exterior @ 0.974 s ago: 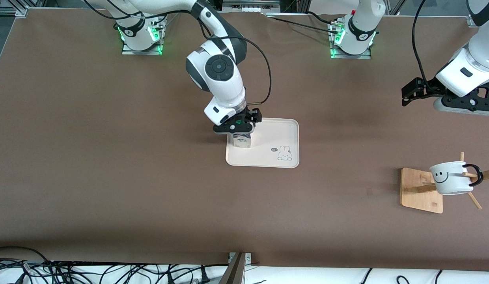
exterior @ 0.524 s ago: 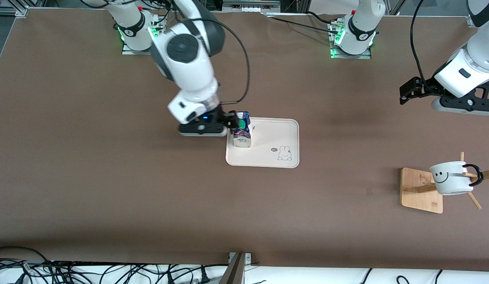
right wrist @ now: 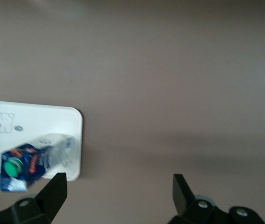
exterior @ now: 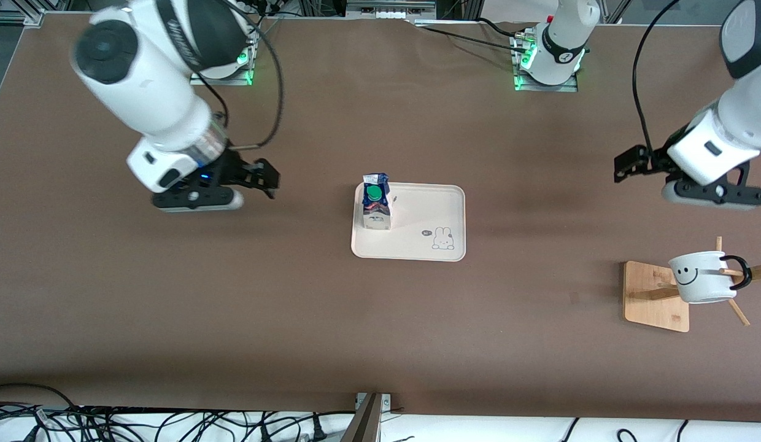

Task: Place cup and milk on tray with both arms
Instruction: 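Withdraw the right gripper while the left gripper reaches toward the mug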

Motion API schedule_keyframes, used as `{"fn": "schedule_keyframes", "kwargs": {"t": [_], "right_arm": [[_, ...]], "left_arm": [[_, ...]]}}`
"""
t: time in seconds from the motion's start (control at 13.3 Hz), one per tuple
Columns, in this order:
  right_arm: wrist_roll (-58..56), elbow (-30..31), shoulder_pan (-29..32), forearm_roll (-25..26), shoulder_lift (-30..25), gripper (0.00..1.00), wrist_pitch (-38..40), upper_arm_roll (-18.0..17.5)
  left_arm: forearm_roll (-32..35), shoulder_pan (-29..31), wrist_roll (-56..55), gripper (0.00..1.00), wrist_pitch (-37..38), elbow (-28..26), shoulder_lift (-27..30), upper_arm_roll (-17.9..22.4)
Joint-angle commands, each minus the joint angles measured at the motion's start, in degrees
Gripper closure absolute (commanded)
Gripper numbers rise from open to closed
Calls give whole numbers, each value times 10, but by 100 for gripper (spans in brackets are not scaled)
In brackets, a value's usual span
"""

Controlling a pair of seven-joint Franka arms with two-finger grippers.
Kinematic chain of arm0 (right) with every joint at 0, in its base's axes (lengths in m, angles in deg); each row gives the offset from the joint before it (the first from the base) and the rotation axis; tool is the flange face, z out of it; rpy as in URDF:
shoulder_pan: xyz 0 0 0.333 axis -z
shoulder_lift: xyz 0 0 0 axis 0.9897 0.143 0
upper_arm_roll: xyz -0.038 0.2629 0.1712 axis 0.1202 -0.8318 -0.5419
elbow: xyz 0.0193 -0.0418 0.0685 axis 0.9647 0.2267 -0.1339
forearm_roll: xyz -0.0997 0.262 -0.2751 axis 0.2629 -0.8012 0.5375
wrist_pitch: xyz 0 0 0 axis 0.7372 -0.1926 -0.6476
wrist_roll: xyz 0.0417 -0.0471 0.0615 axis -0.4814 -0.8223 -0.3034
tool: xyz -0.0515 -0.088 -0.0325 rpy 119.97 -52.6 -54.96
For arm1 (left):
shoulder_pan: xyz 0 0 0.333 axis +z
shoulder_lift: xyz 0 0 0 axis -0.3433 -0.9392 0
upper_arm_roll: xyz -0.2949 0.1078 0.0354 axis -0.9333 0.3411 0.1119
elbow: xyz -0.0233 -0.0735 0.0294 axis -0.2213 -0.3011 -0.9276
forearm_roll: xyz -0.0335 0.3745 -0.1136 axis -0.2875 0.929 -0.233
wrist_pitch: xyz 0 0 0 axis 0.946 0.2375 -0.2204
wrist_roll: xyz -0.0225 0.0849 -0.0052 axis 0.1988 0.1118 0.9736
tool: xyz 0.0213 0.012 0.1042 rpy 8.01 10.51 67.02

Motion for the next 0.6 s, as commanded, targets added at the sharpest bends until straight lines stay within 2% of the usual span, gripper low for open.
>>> {"fn": "schedule_keyframes", "kwargs": {"t": [0.0,0.07,0.22,0.37,0.52], "right_arm": [[-63,46,5,-10,-62,0,43,37],[-67,66,20,-4,-83,0,46,38],[-122,108,81,0,-131,0,48,12],[-136,116,136,31,-163,0,80,-19],[-169,131,199,36,-189,0,89,-53]], "left_arm": [[5,-1,-36,0,-2,33,-24,1],[23,-2,-77,0,-22,28,-24,1],[51,-2,-131,0,-60,1,-15,-6],[85,-1,-134,0,-128,-36,1,-14],[90,9,-133,0,-199,-73,8,-14]]}}
